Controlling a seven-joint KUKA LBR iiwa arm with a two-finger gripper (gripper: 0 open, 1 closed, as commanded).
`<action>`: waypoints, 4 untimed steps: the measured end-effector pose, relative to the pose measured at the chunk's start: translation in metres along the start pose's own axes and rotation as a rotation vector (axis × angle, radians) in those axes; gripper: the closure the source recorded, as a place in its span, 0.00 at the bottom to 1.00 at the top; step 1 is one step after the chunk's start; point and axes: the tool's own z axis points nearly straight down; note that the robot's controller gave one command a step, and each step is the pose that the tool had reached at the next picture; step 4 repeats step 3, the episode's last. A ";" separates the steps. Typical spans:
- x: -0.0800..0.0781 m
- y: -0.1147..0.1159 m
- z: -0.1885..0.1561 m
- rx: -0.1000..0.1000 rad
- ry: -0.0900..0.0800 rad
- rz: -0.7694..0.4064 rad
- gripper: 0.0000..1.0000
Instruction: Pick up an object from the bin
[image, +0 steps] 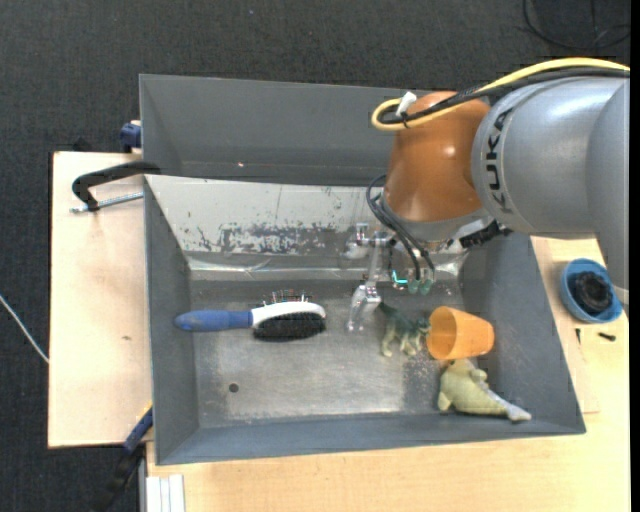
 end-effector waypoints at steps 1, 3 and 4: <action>0.049 0.098 0.056 0.002 -0.014 0.056 0.00; 0.041 0.087 -0.195 -0.002 -0.020 0.016 1.00; 0.041 0.087 -0.195 -0.002 -0.020 0.016 1.00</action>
Offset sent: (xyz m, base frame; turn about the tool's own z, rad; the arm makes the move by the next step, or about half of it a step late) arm -0.0511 0.0963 -0.0570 0.0579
